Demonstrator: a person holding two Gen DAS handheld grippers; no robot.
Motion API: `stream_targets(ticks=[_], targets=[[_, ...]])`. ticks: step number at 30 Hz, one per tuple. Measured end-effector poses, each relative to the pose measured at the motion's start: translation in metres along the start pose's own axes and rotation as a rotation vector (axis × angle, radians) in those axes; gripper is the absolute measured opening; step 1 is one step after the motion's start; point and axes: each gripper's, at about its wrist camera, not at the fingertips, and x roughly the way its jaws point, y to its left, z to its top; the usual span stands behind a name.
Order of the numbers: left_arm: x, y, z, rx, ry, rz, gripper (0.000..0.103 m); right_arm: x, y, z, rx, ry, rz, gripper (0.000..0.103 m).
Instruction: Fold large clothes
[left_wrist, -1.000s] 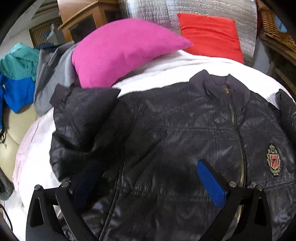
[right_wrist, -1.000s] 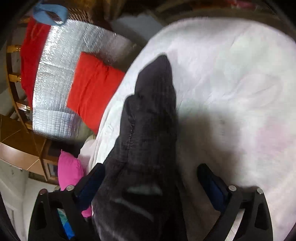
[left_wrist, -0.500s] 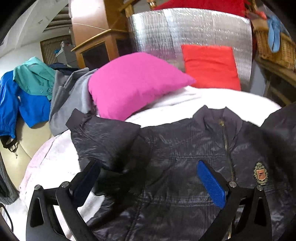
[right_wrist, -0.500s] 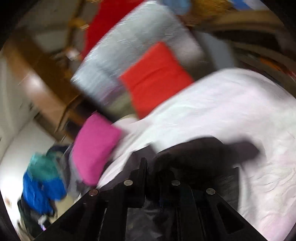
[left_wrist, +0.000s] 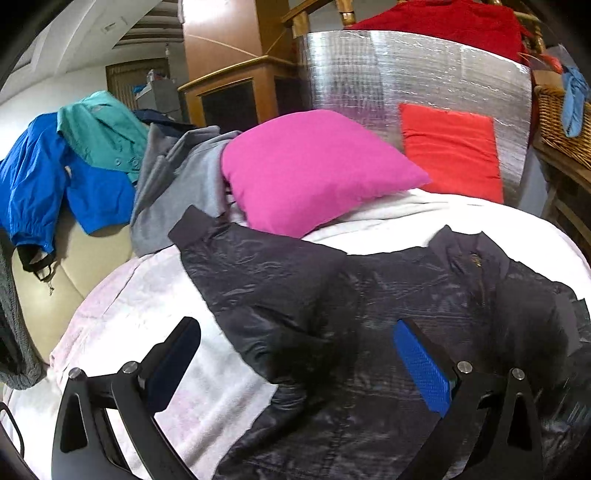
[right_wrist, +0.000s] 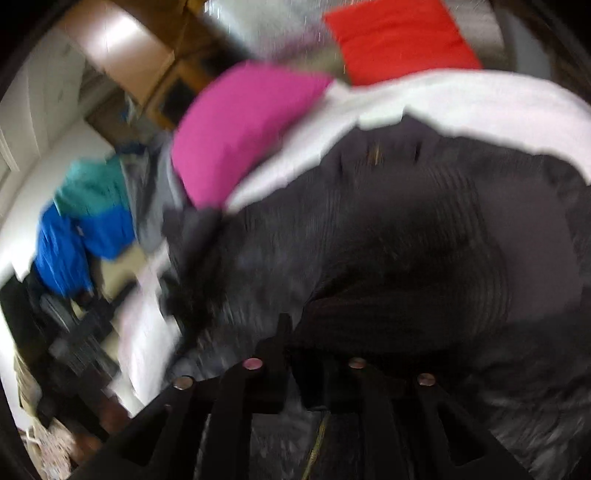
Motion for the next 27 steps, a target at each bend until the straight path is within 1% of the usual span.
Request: stream_targets(ticks=[1,2,4,6,9,14,16,18,20,21,23,25,26,27], targets=[[0.0,0.003,0.0,-0.006,0.001,0.001,0.103,0.009,-0.002,-0.007,0.016,0.047,0.013,0.055],[0.0,0.006,0.0,-0.013,0.0,0.002,0.103,0.01,-0.008,-0.017,0.029,0.064,0.024,0.069],[-0.001,0.009,0.0,-0.019,-0.002,0.007,0.103,0.009,-0.005,-0.021,0.018,0.046,0.009,0.069],[-0.001,0.01,0.001,-0.024,-0.005,0.008,0.103,0.003,-0.004,-0.022,0.013,0.052,0.01,0.072],[-0.001,0.008,0.001,-0.023,-0.006,0.006,0.103,-0.007,-0.006,-0.021,0.049,0.045,0.038,0.075],[-0.002,0.004,0.001,-0.014,-0.008,0.002,0.103,-0.019,-0.011,-0.024,0.09,0.063,0.081,0.075],[-0.002,0.001,0.001,-0.013,-0.007,-0.002,0.103,-0.028,-0.014,-0.027,0.104,0.062,0.094,0.075],[-0.001,-0.002,0.0,-0.008,-0.003,-0.007,0.103,-0.046,-0.019,-0.027,0.101,0.045,0.115,0.075],[0.001,-0.007,0.0,0.001,0.006,-0.026,0.103,-0.07,-0.027,-0.025,0.103,-0.004,0.135,0.075],[0.003,-0.012,-0.001,0.006,0.015,-0.051,0.103,-0.085,-0.034,-0.023,0.11,-0.044,0.134,0.075],[0.008,-0.021,-0.002,0.01,0.044,-0.115,0.103,-0.115,-0.055,-0.019,0.139,-0.142,0.101,0.075],[0.015,-0.034,-0.004,0.012,0.09,-0.19,0.103,-0.147,-0.09,-0.017,0.214,-0.269,0.009,0.075],[0.018,-0.041,-0.005,0.012,0.116,-0.232,0.103,-0.155,-0.103,-0.018,0.243,-0.306,-0.03,0.075],[0.021,-0.049,-0.006,0.009,0.138,-0.27,0.103,-0.163,-0.121,-0.019,0.283,-0.349,-0.093,0.075]])
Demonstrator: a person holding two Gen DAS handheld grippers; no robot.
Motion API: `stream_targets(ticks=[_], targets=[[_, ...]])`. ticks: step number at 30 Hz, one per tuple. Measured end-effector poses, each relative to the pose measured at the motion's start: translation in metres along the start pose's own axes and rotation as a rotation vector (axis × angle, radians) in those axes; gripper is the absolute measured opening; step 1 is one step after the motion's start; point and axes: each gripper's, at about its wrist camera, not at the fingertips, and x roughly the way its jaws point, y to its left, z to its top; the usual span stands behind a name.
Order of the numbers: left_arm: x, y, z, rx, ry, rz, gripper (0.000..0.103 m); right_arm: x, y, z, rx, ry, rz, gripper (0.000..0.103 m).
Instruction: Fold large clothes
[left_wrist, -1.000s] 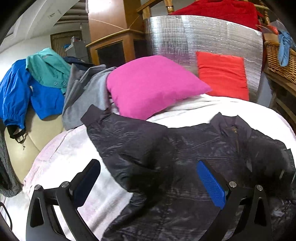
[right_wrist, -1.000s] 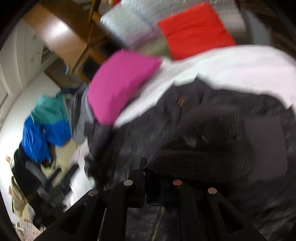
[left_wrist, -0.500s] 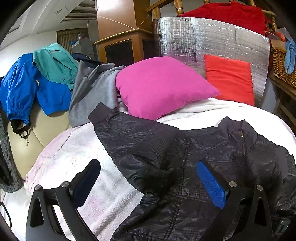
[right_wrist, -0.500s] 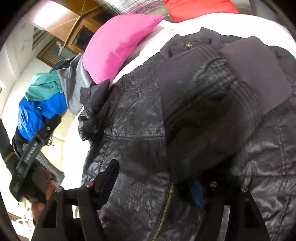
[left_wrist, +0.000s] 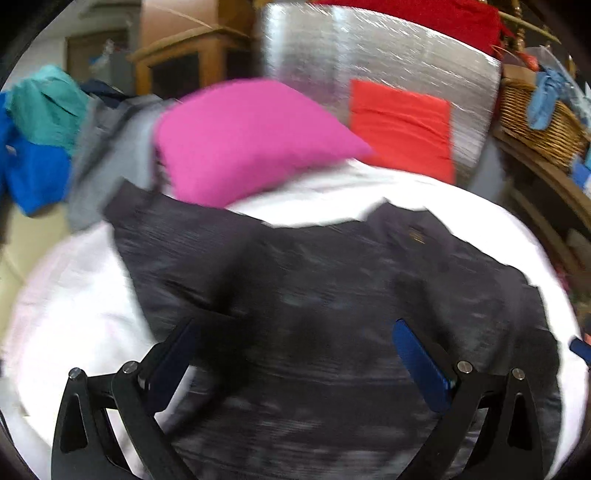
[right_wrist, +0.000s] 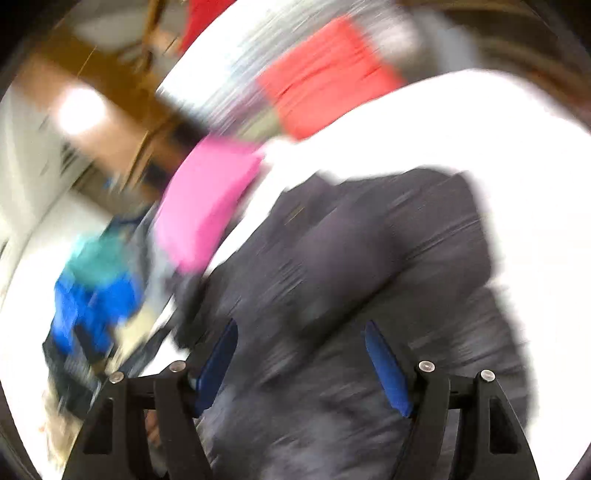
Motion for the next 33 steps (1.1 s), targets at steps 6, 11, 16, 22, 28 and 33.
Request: stream_targets(ticks=[6,11,16,22,28,33], targets=[[0.012,-0.045,-0.006,-0.028,0.032,-0.167,0.103,0.018,-0.078,0.014,0.176,-0.002,-0.155,0.076],[0.029,-0.095,-0.017,0.034,0.085,-0.256,0.103,0.042,-0.095,0.023,0.213,0.052,-0.127,0.076],[0.047,-0.141,-0.035,0.186,0.149,-0.236,0.103,0.078,-0.092,0.021,0.185,0.16,-0.075,0.066],[0.062,-0.16,-0.054,0.296,0.209,-0.182,0.082,0.073,-0.075,0.017,0.071,0.108,-0.113,0.023],[0.05,-0.141,-0.047,0.227,0.206,-0.231,0.049,0.045,-0.054,0.02,-0.007,-0.032,-0.164,0.015],[0.044,-0.108,-0.044,0.17,0.225,-0.202,0.05,0.045,-0.056,0.021,-0.01,-0.032,-0.267,0.014]])
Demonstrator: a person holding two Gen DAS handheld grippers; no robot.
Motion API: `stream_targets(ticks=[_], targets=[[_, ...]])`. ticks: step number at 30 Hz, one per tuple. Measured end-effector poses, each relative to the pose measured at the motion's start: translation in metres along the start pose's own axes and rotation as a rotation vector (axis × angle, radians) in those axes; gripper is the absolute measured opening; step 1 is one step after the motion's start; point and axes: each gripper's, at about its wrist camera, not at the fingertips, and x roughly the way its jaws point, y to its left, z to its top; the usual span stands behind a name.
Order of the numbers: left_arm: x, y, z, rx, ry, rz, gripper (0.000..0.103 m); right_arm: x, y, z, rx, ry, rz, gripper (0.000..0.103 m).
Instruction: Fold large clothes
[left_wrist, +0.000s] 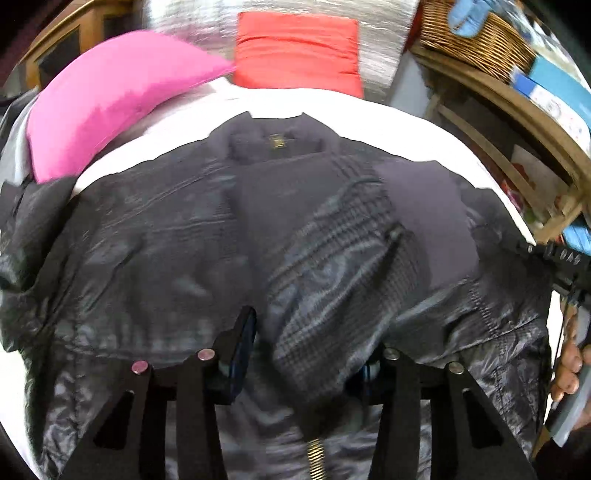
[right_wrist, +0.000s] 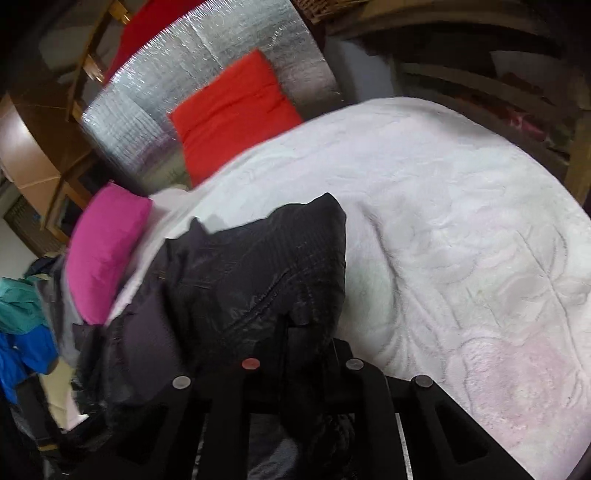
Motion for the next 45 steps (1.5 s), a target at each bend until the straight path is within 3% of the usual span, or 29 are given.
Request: stream_targets(ticks=[3,10,13,17,19,21,22,24,30,32,35,37,39,41,45], targets=[[-0.005,0.027,-0.004,-0.042,0.023,0.024,0.051,0.014,-0.009,-0.003,0.029,0.066,-0.041,0.014],[-0.014,0.076,-0.017,-0.082,0.07,-0.034,0.071,0.008,-0.007,-0.005,0.043,0.082,-0.073,0.017],[-0.012,0.079,-0.023,-0.049,0.118,-0.044,0.073,-0.003,0.0,-0.003,0.048,0.069,-0.096,0.027],[-0.011,0.083,-0.028,-0.049,0.137,-0.065,0.076,-0.033,0.012,-0.002,0.023,-0.076,-0.194,0.058],[-0.01,0.084,-0.028,-0.055,0.139,-0.064,0.076,-0.055,0.025,-0.006,-0.004,-0.123,-0.063,0.058],[-0.01,0.083,-0.028,-0.052,0.141,-0.057,0.076,-0.06,0.039,-0.014,-0.004,-0.08,0.127,0.058],[-0.012,0.082,-0.027,-0.05,0.138,-0.053,0.076,-0.053,0.046,-0.021,0.022,-0.001,0.278,0.061],[-0.015,0.08,-0.024,-0.054,0.123,-0.055,0.076,-0.029,0.055,-0.034,0.11,0.153,0.455,0.062],[-0.036,0.084,-0.03,-0.052,0.066,-0.084,0.076,0.043,0.079,-0.062,0.348,0.426,0.707,0.063],[-0.038,0.087,-0.033,-0.048,0.057,-0.067,0.076,0.05,0.086,-0.065,0.41,0.435,0.796,0.063],[-0.038,0.097,-0.039,-0.074,0.07,-0.057,0.076,0.045,0.104,-0.063,0.455,0.436,1.023,0.063],[-0.039,0.102,-0.044,-0.101,0.071,-0.064,0.076,0.035,0.123,-0.061,0.417,0.456,1.173,0.063],[-0.043,0.105,-0.046,-0.127,0.062,-0.067,0.076,0.025,0.136,-0.057,0.322,0.439,1.153,0.063],[-0.053,0.107,-0.047,-0.148,0.031,-0.069,0.076,0.018,0.134,-0.051,0.262,0.373,1.042,0.063],[-0.068,0.119,-0.044,-0.203,-0.048,-0.047,0.076,0.004,0.085,-0.036,0.311,0.233,0.851,0.063]])
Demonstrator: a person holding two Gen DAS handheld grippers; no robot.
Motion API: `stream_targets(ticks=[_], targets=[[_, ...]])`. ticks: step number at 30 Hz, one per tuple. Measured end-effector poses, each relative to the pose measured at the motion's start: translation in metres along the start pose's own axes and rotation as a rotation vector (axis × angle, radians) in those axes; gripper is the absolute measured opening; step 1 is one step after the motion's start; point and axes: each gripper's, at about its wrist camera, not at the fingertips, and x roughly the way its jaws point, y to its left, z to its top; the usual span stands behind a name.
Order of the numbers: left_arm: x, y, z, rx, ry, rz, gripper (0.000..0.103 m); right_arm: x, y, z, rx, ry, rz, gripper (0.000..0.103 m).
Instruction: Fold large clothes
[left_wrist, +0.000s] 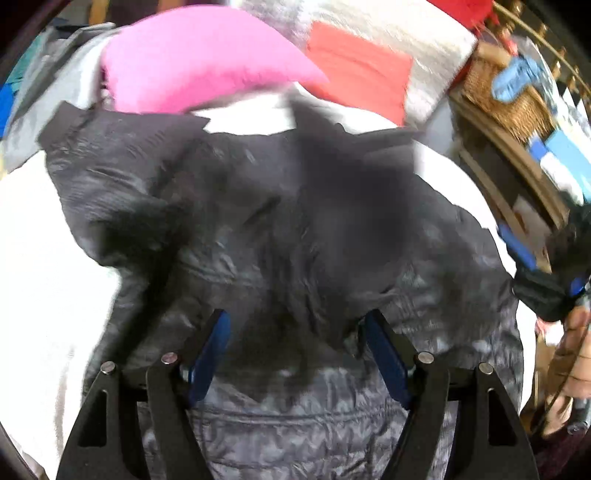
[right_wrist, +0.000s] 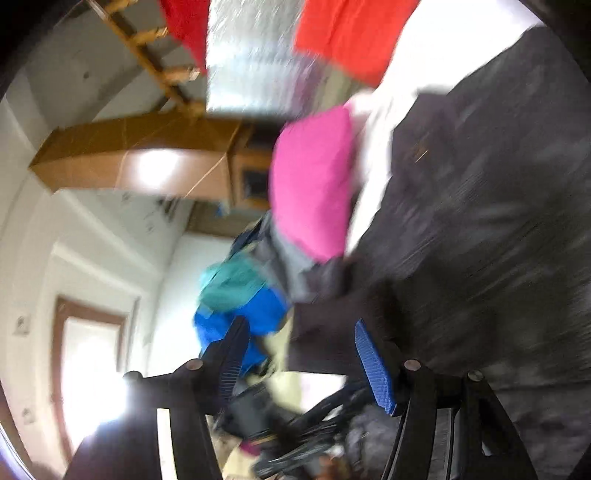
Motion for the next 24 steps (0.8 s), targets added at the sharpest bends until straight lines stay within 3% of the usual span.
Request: stream_targets(ticks=[3,5,9,11,16,18,19,20,21,23,24], targets=[[-0.004,0.017,0.006,-0.069,-0.032,0.073,0.076,-0.047,0.001,0.016,-0.081,-0.206,-0.322,0.063],[-0.002,0.026,0.008,-0.116,-0.02,0.068,0.076,-0.076,-0.003,0.024,-0.111,-0.295,-0.542,0.063],[0.012,0.034,0.005,-0.165,0.06,0.056,0.076,-0.104,-0.022,0.042,-0.139,-0.356,-0.77,0.063],[0.02,0.036,0.002,-0.18,0.082,0.03,0.076,-0.114,-0.041,0.053,-0.121,-0.317,-0.787,0.063],[0.036,0.027,0.003,-0.18,0.082,0.007,0.075,-0.085,-0.093,0.064,-0.007,-0.108,-0.636,0.063],[0.038,0.022,0.006,-0.179,0.064,0.011,0.068,-0.067,-0.1,0.06,-0.01,-0.075,-0.627,0.063],[0.037,0.022,0.008,-0.177,0.063,0.0,0.055,-0.061,-0.097,0.063,-0.042,-0.083,-0.643,0.063],[0.039,0.019,0.01,-0.174,0.069,-0.015,0.047,-0.055,-0.09,0.063,-0.085,-0.081,-0.659,0.044],[0.043,0.016,0.012,-0.165,0.074,-0.021,0.046,-0.05,-0.082,0.061,-0.123,-0.08,-0.665,0.03],[0.047,0.007,0.017,-0.122,0.057,0.017,0.043,-0.051,-0.068,0.062,-0.193,-0.118,-0.715,0.018],[0.051,0.003,0.021,-0.108,0.049,0.031,0.042,-0.05,-0.059,0.06,-0.229,-0.141,-0.732,0.017]])
